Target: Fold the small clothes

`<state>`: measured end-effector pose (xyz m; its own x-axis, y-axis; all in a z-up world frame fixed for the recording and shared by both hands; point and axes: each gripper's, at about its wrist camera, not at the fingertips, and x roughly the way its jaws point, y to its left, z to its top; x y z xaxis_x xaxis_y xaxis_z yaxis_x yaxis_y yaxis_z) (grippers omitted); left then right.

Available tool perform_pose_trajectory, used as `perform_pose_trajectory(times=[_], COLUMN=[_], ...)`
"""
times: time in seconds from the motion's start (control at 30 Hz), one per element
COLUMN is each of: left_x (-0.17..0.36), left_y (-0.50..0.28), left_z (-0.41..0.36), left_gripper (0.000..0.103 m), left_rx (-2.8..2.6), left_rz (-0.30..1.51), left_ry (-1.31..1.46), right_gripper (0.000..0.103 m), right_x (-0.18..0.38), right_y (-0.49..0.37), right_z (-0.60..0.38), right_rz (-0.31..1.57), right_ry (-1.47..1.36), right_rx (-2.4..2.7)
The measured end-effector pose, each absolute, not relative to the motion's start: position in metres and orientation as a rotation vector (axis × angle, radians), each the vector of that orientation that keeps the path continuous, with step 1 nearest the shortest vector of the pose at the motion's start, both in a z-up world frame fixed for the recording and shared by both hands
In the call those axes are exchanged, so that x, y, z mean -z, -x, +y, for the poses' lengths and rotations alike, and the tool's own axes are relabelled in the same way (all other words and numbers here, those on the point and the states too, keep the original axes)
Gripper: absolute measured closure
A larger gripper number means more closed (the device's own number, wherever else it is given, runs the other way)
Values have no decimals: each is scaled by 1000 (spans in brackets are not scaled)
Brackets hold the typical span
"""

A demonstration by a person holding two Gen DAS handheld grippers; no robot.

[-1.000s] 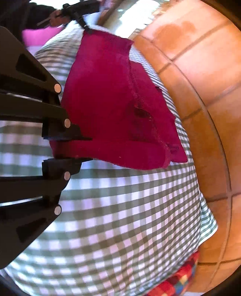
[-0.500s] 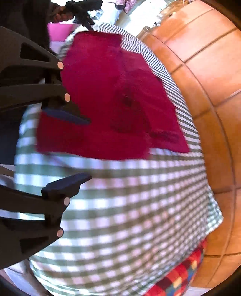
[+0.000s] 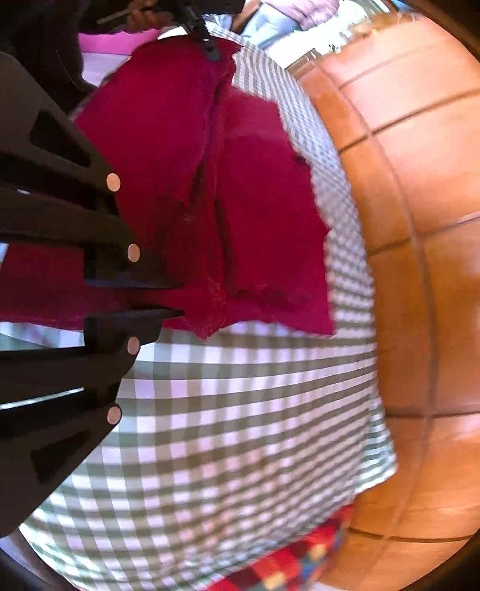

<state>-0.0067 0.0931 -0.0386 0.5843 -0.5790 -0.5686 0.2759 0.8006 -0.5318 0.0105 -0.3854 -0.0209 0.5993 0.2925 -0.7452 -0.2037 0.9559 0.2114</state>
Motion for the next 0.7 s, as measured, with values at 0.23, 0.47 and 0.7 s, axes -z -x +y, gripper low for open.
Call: perform_pose_trajectory(times=[0.23,0.47,0.7], left_x=[-10,2,59], left_y=[-1,-95,-172], left_z=[113,123,122], left_gripper=[96,96,95], left_rx=[496,371,232], left_rz=[659,719,897], left_ry=[416,383,370], right_gripper=[96,96,88], right_x=[-35,-8,54], right_y=[-61,-173,-227], right_z=[-370,-355,-343], right_rz=[736,819,982], right_ry=[-126,-145,-128], right_rx=[-296,-222,-165])
